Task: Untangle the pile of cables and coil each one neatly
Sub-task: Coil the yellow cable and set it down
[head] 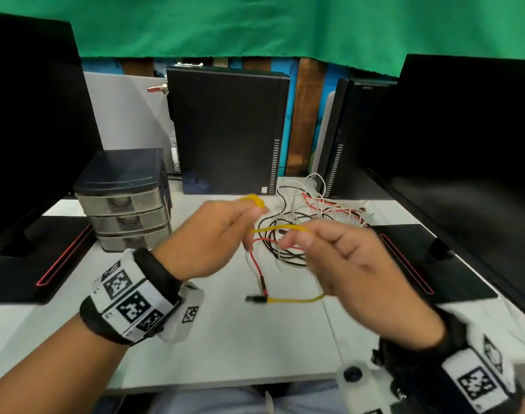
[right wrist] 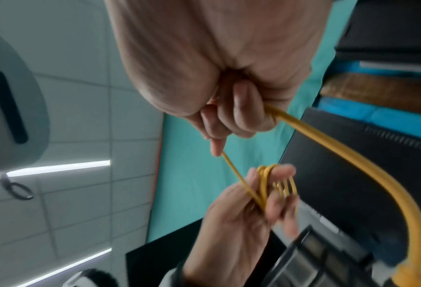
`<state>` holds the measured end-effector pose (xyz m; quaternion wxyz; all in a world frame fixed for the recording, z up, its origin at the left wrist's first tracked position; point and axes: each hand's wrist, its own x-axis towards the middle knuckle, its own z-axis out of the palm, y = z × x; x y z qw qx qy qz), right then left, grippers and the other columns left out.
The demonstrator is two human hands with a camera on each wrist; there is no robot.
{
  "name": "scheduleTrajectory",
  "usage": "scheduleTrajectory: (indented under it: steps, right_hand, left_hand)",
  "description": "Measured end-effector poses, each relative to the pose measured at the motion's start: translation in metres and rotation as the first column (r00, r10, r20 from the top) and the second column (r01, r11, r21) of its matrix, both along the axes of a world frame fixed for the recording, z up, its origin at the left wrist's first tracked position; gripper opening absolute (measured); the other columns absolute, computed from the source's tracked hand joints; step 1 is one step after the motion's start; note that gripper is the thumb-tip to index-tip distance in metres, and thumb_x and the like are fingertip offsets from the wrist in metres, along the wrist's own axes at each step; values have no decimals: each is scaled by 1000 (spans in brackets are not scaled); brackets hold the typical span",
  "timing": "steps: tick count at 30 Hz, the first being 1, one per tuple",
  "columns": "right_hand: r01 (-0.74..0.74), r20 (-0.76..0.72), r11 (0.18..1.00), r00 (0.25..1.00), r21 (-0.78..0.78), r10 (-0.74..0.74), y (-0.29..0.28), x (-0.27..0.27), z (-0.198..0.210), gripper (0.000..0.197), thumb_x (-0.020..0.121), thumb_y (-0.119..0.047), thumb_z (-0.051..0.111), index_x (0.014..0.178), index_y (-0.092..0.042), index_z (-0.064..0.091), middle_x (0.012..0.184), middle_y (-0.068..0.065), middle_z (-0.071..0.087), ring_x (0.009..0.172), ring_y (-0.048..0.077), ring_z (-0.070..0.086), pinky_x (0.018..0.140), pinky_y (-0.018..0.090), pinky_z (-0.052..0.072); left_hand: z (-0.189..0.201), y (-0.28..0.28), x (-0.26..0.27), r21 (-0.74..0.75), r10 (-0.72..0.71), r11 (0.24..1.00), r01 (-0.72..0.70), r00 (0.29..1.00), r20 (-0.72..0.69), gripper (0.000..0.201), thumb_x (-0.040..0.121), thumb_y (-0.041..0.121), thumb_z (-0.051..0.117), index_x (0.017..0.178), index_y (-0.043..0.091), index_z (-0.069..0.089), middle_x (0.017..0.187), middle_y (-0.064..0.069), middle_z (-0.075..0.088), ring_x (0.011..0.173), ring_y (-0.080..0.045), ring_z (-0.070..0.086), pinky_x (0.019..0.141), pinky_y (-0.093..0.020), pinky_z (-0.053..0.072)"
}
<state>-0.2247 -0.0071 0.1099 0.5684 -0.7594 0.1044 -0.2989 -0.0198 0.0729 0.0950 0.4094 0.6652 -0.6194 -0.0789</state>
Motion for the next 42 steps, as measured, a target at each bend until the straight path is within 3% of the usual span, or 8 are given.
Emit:
scheduleTrajectory:
  steps: [6,11,15,18,21,26,34,42]
  right_hand:
    - [279,108,960,954,36,-281,-44,-1,-6,10,94,-9,62,94,-3,70,51,-17,58,45,-2,53,47,6,39]
    - [184,-108,979,975,-82,-192,-30,16,-54,18,99,-8,58,102,-2,75,57,-23,58,53,-4,49,55,8,37]
    - [-148,-269,968,959,-204,90,14,20,-71,20,104,-26,52,114,-27,69,59,-2,47,55,20,43,57,32,37]
    - [-187,-266,917,960,-352,94,21,11,-50,16,105,-26,50,108,-22,65,59,-10,45,54,7,41,56,20,32]
    - [-90,-117,914,992,-396,47,12,-1,-21,17,104,-25,51,97,-28,67,65,-14,49,59,4,45,58,20,37]
    - [148,89,933,988,-327,-125,-31,-4,-8,18,97,-22,56,96,-18,73,74,-8,67,65,7,55,63,17,42]
    - [-21,46,999,999,46,18,-16,15,-39,21,101,-14,53,100,-7,72,88,15,71,75,25,63,68,32,52]
    - [-107,108,928,992,358,73,-17,13,-32,23,91,-20,55,96,-9,74,96,18,68,83,25,58,65,28,53]
  left_hand:
    - [9,10,-29,104,-418,841,530,760,-497,61,103,31,35,95,-23,62,57,5,57,70,0,67,94,-29,46]
    - [27,11,-26,-281,-417,904,321,523,-743,46,101,35,41,105,6,76,57,2,44,50,-15,55,90,-31,54]
    - [13,-1,-12,-297,-290,950,97,629,-721,43,104,34,38,114,6,70,63,-1,48,63,-22,62,97,-34,53]
    - [-1,-6,-5,-203,-104,979,14,893,-438,37,102,34,38,98,16,70,63,6,57,72,-25,67,92,-37,53]
    - [-8,-3,-4,-15,-44,999,42,985,-165,40,103,42,34,90,29,70,65,7,65,77,-10,65,88,-40,50]
    - [2,4,-28,126,-276,919,374,837,-472,68,106,43,29,91,-10,68,51,6,49,55,-12,60,89,-29,47]
    - [14,10,-38,-152,-350,871,467,373,-860,41,95,33,45,67,7,61,52,-2,38,43,-19,51,75,-33,56]
    - [11,5,-34,-127,-282,942,312,523,-805,42,96,39,47,69,11,64,57,-4,50,55,-17,56,74,-33,58]
